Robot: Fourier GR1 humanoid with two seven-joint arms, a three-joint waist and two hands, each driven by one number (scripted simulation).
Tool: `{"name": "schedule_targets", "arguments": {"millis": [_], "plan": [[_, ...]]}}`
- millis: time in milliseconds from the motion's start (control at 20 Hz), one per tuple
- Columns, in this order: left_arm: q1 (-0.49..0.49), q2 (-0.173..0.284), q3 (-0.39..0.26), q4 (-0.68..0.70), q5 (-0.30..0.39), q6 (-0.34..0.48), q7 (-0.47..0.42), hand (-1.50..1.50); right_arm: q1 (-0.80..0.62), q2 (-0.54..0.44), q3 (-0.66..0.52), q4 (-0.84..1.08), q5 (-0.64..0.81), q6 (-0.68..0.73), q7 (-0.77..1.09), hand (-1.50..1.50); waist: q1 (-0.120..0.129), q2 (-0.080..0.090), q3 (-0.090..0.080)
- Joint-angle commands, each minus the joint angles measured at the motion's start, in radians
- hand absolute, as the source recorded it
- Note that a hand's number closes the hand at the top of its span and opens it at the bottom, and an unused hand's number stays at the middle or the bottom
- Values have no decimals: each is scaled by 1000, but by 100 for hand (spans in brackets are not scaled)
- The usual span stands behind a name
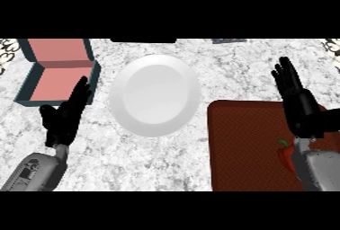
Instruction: Pick the bell pepper from the tray and place it in the plate
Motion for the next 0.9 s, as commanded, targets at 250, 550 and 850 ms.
{"name": "schedule_targets", "arguments": {"millis": [250,550,850], "plan": [[126,-63,-15,61,59,-13,114,0,-145,-371,-269,66,-288,461,-71,150,-32,-7,0],[174,-149,-79,-8,58,-16,98,0,-18,-369,-373,318,-46,246,-382,-150,-20,-5,0],[273,-85,-61,-127,62,-49,139,0,100,-476,-419,365,-85,480,-528,-150,-28,-13,-2]]}}
